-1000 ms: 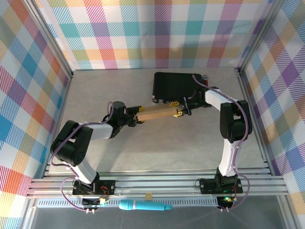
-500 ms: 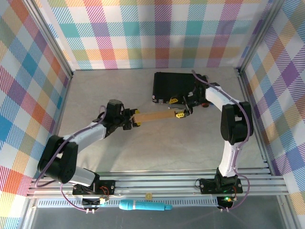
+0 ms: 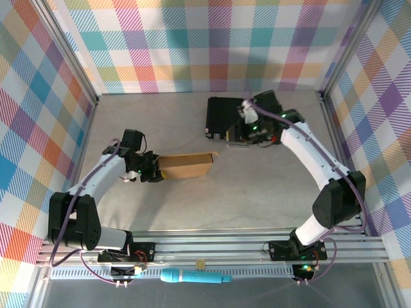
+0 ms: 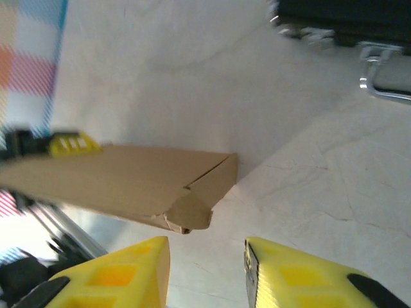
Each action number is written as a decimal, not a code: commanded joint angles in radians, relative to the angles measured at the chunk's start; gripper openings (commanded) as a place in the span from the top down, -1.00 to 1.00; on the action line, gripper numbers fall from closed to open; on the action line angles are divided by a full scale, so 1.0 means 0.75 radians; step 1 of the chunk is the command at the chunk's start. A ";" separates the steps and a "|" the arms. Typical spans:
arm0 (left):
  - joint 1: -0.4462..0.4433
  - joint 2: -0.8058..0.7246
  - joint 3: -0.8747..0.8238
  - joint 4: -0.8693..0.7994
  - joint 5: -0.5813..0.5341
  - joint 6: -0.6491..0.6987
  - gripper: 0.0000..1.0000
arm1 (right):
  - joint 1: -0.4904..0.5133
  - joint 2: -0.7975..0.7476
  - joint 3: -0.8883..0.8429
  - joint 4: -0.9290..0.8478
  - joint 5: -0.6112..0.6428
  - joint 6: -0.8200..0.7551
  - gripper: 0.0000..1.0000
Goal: Fold the paper box
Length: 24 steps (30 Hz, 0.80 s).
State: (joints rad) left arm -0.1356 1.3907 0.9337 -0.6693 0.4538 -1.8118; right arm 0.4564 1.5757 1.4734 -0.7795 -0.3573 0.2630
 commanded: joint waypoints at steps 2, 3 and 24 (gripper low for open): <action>0.041 0.056 0.046 -0.200 0.011 0.070 0.95 | 0.121 -0.039 -0.150 0.154 0.132 -0.363 0.34; 0.046 0.062 0.048 -0.200 0.003 0.059 0.94 | 0.126 -0.053 -0.180 0.203 0.089 -0.395 0.35; 0.103 0.250 0.106 -0.208 -0.043 0.058 0.92 | 0.164 0.092 -0.094 0.273 0.043 -0.609 0.24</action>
State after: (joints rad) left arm -0.0692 1.5394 1.0134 -0.7544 0.5407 -1.7821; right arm 0.5629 1.6272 1.3617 -0.5758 -0.2962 -0.1581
